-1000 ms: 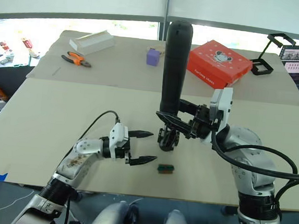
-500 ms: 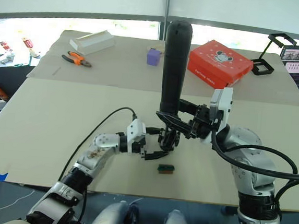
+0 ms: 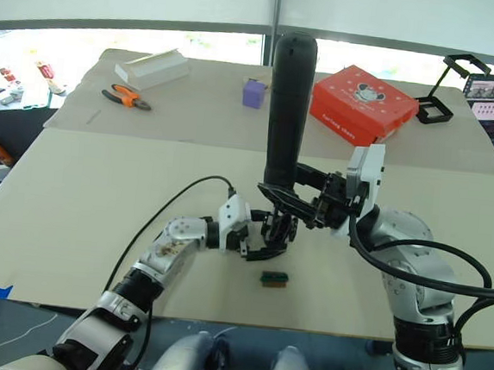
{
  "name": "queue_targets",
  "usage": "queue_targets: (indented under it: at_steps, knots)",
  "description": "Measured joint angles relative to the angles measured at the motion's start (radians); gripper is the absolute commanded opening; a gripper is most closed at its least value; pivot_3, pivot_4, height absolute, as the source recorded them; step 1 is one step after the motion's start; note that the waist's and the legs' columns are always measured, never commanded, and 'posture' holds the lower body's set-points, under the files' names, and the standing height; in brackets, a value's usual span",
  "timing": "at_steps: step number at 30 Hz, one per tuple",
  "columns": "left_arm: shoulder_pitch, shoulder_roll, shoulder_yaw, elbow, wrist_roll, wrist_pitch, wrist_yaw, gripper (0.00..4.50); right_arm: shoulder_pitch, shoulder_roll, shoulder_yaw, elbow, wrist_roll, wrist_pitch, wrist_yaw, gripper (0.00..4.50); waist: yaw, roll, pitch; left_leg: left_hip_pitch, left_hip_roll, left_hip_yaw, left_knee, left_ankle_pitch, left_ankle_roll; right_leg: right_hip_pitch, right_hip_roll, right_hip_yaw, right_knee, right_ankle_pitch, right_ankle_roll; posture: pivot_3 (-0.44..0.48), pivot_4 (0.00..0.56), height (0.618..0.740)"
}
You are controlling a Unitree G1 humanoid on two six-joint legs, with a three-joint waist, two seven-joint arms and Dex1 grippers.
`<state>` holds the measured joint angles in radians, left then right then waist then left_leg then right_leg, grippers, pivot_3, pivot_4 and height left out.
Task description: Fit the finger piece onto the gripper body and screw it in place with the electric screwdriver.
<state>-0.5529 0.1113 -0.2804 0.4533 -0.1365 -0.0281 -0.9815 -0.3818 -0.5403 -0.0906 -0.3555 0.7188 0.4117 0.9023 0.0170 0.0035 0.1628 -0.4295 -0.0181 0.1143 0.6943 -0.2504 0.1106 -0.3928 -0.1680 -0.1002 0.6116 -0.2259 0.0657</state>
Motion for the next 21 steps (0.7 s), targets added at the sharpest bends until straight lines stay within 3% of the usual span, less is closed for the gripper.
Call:
queue_targets:
  at_steps: [3, 21]
  knots:
    - [-0.003, -0.004, -0.003, 0.01, 0.005, -0.019, -0.001, 2.47, 0.0, 0.0, -0.003, -0.005, -0.001, -0.005, -0.006, 1.94, 0.001, 0.0, 0.0, 0.0, 0.0, 0.0, 0.0, 0.0, 0.0, 0.0, 0.0, 0.0, 0.0, 0.0, 0.0, 0.0, 0.15, 0.74]
    - [-0.006, -0.005, -0.003, 0.022, 0.018, -0.037, -0.006, 2.47, 0.02, 0.003, 0.024, -0.029, -0.049, -0.036, -0.035, 1.94, 0.0, -0.001, -0.001, 0.0, 0.0, -0.001, 0.0, 0.0, 0.0, 0.001, 0.0, -0.001, 0.0, 0.0, 0.0, 0.0, 0.15, 0.74]
